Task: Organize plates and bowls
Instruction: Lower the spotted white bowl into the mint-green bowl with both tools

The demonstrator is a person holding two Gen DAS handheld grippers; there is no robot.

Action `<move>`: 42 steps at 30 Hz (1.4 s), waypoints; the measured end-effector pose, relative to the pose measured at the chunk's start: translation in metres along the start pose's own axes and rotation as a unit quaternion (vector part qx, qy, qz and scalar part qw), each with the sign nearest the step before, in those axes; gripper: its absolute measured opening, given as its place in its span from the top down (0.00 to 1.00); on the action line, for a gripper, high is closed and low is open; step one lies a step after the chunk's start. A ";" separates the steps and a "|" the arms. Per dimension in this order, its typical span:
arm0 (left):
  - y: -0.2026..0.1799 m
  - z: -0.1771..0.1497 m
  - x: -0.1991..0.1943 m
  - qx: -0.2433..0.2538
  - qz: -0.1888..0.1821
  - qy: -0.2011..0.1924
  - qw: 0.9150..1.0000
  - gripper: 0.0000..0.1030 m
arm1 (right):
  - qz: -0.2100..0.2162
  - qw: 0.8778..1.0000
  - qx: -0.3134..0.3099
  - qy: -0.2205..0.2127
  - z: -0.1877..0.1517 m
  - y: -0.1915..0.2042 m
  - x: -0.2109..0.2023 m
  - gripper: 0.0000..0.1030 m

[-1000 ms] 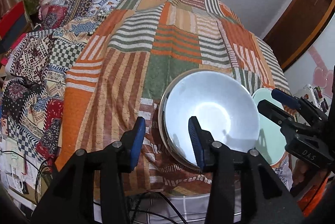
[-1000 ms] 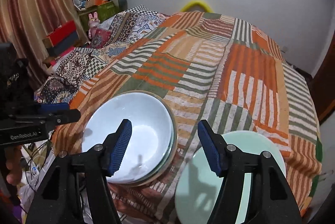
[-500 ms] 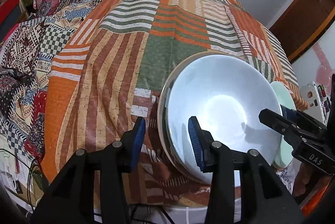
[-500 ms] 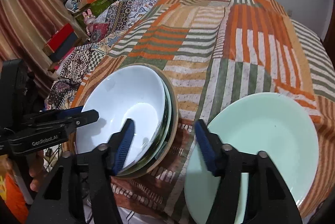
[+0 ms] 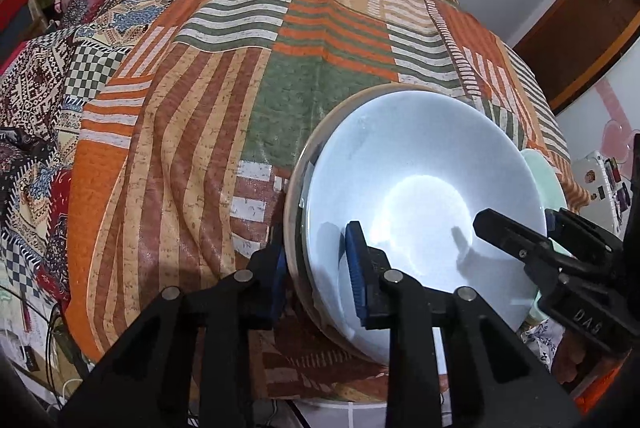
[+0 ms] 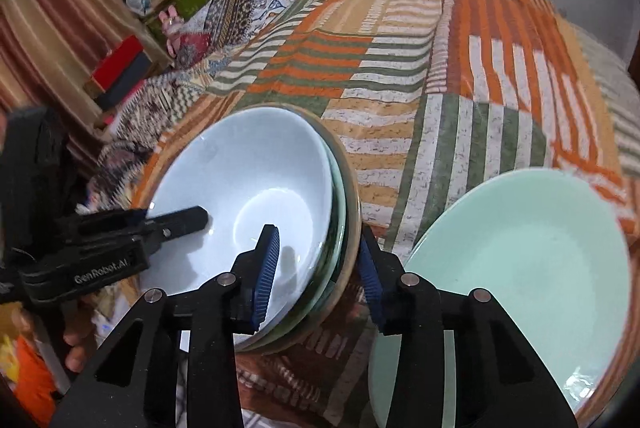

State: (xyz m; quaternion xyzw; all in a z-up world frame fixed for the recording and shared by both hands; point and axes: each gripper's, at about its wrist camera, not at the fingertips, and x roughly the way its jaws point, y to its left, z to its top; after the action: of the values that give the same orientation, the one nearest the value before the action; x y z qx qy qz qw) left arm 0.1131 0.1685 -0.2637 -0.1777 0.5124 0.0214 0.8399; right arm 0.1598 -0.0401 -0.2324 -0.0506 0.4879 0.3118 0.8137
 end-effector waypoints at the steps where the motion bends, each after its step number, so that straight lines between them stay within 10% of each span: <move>1: -0.001 0.000 0.000 0.000 0.002 0.000 1.000 0.74 | -0.004 1.000 -0.002 0.001 0.000 0.000 0.000 0.63; 19: -0.019 -0.002 -0.034 0.025 0.013 -0.028 0.999 0.74 | 0.019 0.999 0.032 0.001 0.000 -0.010 -0.015 0.64; 42: -0.111 -0.007 -0.106 0.098 -0.014 -0.104 0.990 0.74 | 0.005 0.993 0.056 -0.108 -0.011 -0.041 -0.109 0.64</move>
State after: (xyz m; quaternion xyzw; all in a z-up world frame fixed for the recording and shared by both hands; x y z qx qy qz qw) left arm 0.0815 0.0776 -0.1436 -0.0981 0.4194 -0.0220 0.9022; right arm 0.1384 -0.1270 -0.1574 0.0314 0.4145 0.2913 0.8616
